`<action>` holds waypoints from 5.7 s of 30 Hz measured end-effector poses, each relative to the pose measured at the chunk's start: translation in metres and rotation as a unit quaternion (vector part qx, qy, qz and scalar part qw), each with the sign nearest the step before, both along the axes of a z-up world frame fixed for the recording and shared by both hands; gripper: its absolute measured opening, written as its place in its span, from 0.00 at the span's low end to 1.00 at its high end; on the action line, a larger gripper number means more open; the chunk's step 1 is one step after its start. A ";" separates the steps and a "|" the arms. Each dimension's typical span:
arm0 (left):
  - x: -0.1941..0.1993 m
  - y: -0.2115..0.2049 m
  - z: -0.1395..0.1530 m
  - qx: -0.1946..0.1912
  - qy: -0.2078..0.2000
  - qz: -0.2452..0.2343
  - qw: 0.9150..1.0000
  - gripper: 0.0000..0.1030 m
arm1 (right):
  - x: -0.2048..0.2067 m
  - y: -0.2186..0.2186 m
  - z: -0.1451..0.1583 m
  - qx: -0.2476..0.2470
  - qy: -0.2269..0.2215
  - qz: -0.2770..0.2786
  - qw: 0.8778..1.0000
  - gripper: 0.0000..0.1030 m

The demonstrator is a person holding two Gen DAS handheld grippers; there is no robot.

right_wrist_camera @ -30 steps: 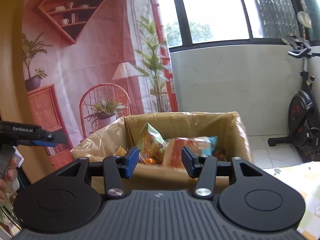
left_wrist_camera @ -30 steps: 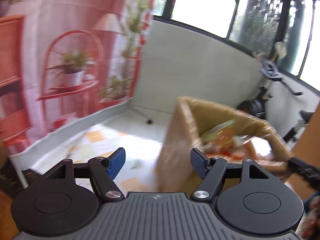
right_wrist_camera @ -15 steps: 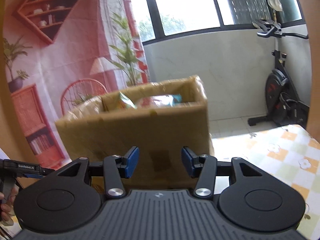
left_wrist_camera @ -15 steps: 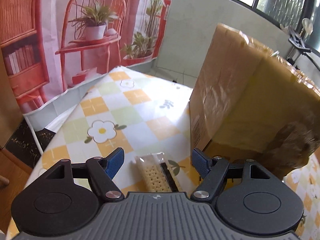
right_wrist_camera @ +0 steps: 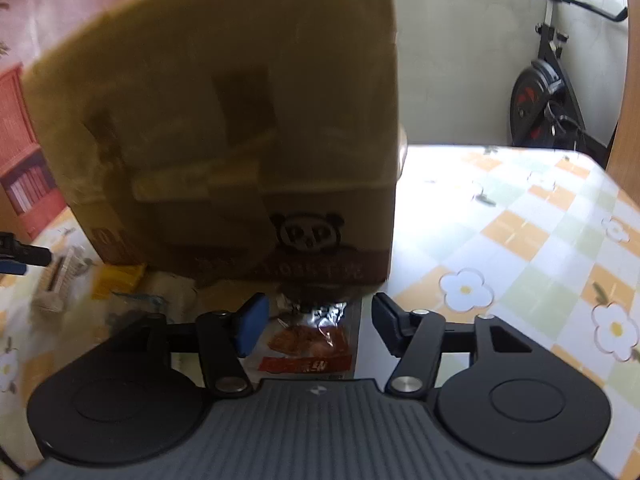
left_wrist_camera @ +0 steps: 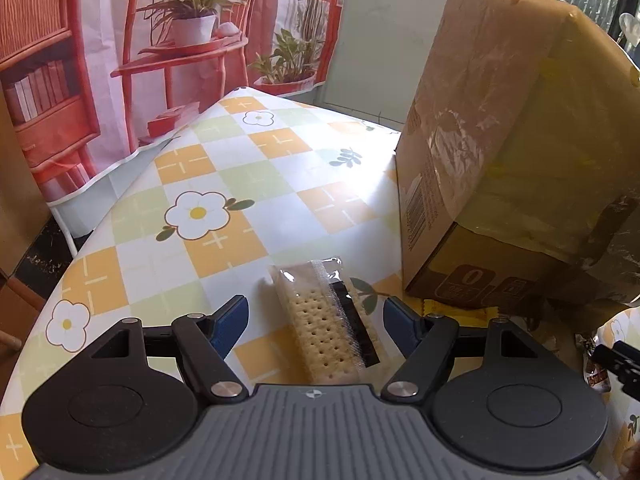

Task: Organize snacks
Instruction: 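Move left tool to cracker pack while right tool approaches silver jerky bag, then grasp the cracker pack with left tool while right tool grasps silver jerky bag, then carry both held packs over the box and open both tools, then move left tool to yellow packet while right tool approaches black round snack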

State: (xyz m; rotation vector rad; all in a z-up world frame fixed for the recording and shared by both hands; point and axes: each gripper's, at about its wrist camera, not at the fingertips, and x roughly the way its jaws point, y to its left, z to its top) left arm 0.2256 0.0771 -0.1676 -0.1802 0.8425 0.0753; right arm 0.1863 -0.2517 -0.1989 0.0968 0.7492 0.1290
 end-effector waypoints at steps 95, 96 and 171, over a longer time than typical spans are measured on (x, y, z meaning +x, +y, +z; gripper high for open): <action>-0.069 -0.040 0.007 -0.042 -0.069 -0.057 0.995 0.54 | -0.022 0.026 -0.003 -0.043 0.010 0.062 0.997 0.37; -0.070 -0.040 0.008 -0.042 -0.069 -0.058 0.995 0.54 | -0.022 0.025 -0.002 -0.042 0.013 0.060 0.997 0.37; -0.021 -0.043 0.101 -0.003 -0.156 -0.153 0.976 0.67 | -0.006 0.043 0.144 0.044 -0.174 0.092 0.979 0.51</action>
